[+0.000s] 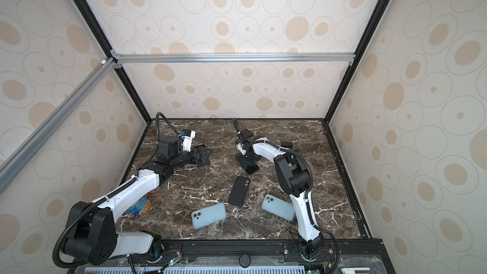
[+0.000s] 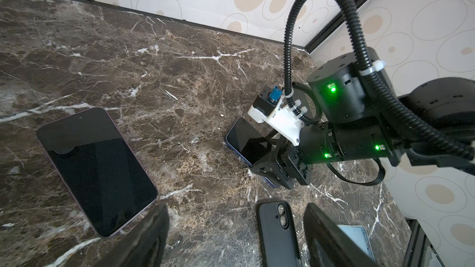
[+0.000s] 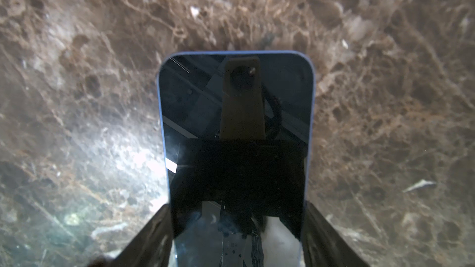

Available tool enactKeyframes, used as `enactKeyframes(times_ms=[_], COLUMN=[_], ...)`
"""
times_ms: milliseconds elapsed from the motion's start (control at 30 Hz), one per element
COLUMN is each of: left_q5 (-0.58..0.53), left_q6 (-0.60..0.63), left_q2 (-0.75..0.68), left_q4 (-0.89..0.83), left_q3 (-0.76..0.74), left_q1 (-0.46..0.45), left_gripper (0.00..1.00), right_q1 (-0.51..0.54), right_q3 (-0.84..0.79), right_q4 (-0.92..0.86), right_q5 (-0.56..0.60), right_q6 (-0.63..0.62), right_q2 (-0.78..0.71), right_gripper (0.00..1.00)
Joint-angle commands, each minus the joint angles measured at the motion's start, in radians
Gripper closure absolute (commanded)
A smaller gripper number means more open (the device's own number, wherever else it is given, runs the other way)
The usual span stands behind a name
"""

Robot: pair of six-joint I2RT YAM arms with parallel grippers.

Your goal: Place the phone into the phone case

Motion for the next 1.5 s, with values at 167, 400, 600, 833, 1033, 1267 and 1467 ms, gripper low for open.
enactKeyframes(times_ms=[167, 400, 600, 833, 1033, 1267, 1467], left_q5=[0.002, 0.02, 0.1, 0.223, 0.316, 0.423, 0.43], left_q6=[0.024, 0.02, 0.0, -0.041, -0.077, -0.151, -0.157], left_q2=[-0.024, -0.029, -0.028, -0.002, 0.045, 0.055, 0.057], left_q4=[-0.02, -0.013, 0.026, 0.07, 0.057, 0.151, 0.158], left_q3=[0.017, 0.015, 0.009, 0.005, 0.028, 0.002, -0.006], left_q1=[-0.003, -0.003, -0.004, -0.01, -0.014, -0.017, -0.017], left_gripper=[0.18, 0.18, 0.18, 0.19, 0.21, 0.24, 0.32], right_q1=[-0.005, -0.002, 0.007, 0.039, 0.064, 0.094, 0.126], right_q3=[-0.128, -0.199, -0.253, -0.367, -0.458, -0.504, -0.489], right_q4=[0.168, 0.227, 0.259, 0.384, 0.484, 0.533, 0.519], right_q5=[0.028, 0.012, -0.077, -0.238, -0.342, -0.435, -0.422], right_q6=[-0.039, -0.047, -0.041, -0.081, -0.109, -0.182, -0.237], right_q2=[-0.188, -0.28, -0.377, -0.496, -0.566, -0.622, -0.628], right_gripper=[0.47, 0.47, 0.47, 0.46, 0.46, 0.46, 0.46])
